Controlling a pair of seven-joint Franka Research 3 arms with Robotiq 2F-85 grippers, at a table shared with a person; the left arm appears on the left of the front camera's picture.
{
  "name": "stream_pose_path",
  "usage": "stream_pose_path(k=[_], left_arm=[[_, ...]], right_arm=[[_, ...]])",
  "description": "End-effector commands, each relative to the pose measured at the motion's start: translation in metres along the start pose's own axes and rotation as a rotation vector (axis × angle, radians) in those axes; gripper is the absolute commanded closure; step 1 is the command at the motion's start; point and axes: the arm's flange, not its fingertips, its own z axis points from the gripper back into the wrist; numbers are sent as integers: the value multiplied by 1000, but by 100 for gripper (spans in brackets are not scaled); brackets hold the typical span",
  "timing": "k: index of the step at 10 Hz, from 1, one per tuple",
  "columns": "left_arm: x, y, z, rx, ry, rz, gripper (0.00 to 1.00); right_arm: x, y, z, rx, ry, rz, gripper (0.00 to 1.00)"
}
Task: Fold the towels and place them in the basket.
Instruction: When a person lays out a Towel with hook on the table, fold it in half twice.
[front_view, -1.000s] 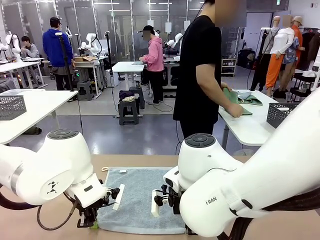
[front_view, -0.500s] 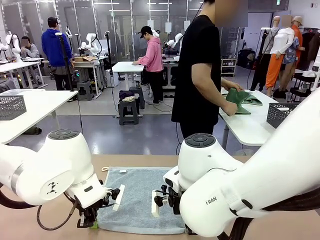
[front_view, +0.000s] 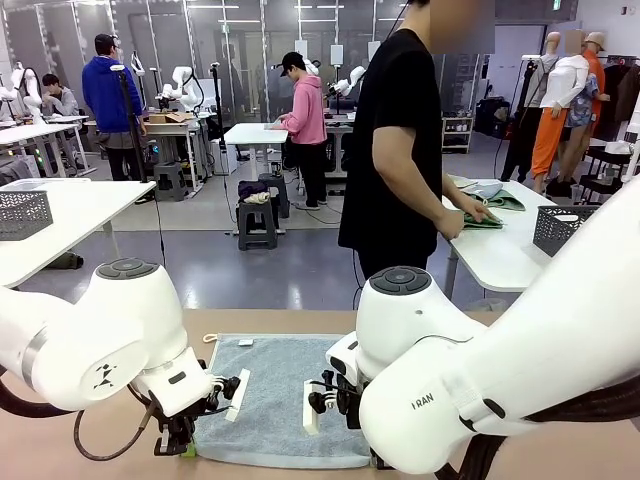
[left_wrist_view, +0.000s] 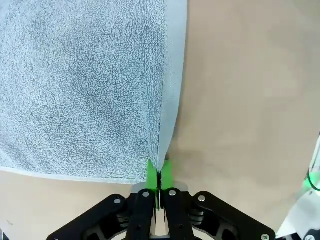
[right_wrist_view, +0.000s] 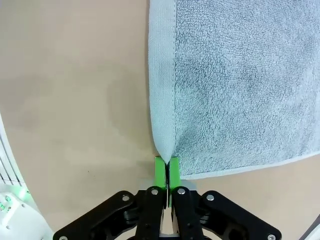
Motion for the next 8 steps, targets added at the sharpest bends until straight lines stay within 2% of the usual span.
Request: stream_pose_path(k=[1,4,8], left_arm=[[0,0,0,0,0,-2,100],[2,0,6,6,2,-2,97],[-5,24,55,42,-7,-21,97]], right_arm=[[0,0,0,0,0,0,100],[-3,-3,3,6,-2,6,97],[-9,-24,54,-41,-25,55,97]])
